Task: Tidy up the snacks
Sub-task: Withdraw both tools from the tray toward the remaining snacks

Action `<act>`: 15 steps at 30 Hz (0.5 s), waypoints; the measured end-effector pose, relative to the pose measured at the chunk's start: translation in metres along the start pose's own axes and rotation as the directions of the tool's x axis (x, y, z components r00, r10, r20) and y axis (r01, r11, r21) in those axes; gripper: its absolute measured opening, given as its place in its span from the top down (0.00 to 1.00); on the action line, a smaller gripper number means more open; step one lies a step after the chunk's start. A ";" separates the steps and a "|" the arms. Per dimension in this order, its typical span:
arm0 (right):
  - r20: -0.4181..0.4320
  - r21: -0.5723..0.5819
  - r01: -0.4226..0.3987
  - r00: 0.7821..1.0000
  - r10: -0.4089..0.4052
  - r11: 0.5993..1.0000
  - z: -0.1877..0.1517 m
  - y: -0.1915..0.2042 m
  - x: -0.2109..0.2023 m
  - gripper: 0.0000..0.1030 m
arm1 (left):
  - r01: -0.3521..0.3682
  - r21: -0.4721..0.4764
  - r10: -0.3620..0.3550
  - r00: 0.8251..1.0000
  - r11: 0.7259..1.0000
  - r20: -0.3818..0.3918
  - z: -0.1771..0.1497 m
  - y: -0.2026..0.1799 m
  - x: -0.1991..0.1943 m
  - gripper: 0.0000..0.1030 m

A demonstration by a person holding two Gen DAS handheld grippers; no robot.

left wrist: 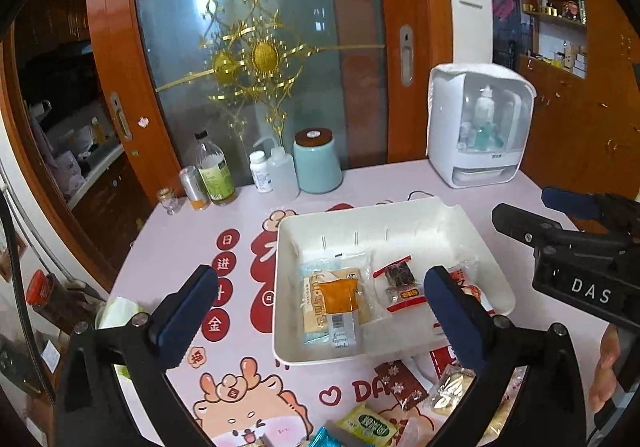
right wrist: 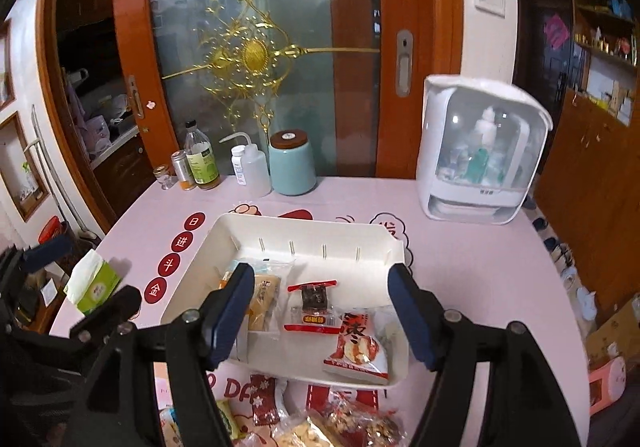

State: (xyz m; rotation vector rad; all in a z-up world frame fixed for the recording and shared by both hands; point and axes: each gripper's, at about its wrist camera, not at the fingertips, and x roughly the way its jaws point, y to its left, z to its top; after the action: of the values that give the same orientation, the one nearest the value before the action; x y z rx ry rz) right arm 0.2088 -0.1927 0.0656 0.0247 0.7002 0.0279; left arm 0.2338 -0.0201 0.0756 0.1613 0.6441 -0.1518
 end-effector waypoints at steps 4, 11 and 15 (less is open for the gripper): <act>0.013 -0.010 0.001 1.000 -0.001 1.000 -0.004 0.002 -0.022 0.32 | -0.006 -0.005 0.006 1.000 1.000 0.024 -0.002 0.006 -0.026 0.01; 0.028 -0.027 0.019 0.999 -0.018 0.999 -0.014 0.001 -0.056 0.32 | 0.042 -0.080 -0.039 0.999 0.996 0.034 -0.006 0.024 -0.063 0.01; 0.022 -0.040 0.017 1.000 -0.016 0.999 -0.028 -0.001 -0.071 0.32 | 0.068 -0.106 -0.062 0.996 0.992 0.059 -0.015 0.029 -0.087 0.01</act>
State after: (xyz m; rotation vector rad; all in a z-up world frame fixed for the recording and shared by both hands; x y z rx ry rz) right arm 0.1368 -0.1956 0.0896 -0.0194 0.6784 0.0259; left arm 0.1620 0.0190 0.1190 0.0319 0.6004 -0.1829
